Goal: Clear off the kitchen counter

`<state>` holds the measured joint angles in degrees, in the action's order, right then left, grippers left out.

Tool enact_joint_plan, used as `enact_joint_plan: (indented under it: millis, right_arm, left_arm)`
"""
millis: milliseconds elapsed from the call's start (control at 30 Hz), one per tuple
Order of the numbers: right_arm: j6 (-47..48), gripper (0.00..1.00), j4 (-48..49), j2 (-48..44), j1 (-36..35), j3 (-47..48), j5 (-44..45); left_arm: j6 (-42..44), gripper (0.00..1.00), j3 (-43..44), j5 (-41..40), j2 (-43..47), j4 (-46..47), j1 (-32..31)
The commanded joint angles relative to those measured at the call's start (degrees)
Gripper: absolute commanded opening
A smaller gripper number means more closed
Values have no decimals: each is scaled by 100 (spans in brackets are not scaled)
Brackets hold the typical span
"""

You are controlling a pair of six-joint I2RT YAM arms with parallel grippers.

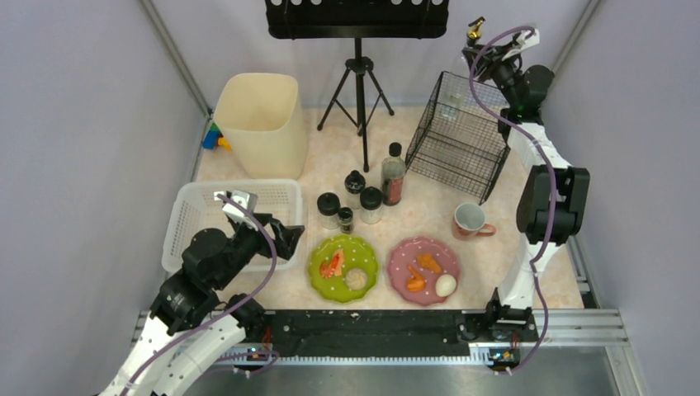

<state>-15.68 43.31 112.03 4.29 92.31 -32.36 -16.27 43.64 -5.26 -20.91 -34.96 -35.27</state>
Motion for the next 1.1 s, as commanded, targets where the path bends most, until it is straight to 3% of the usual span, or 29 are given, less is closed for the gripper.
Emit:
enact_joint_plan:
  millis: [0,933,967,1067]
  right_arm:
    - [-243,0,1153,-11,19,76,-23]
    - [328,0,1057,378,-266,-663,-121]
    - [333,1,1057,381,-271,-674,-102]
    - [409,20,987,359,-290,-715,-60]
  left_arm:
    - [99,98,-38,73,-60,141,37]
    - [106,98,-39,148,-47,157,74]
    - [107,98,-37,146,-45,156,72]
    - [105,98,-35,148,-28,162,69]
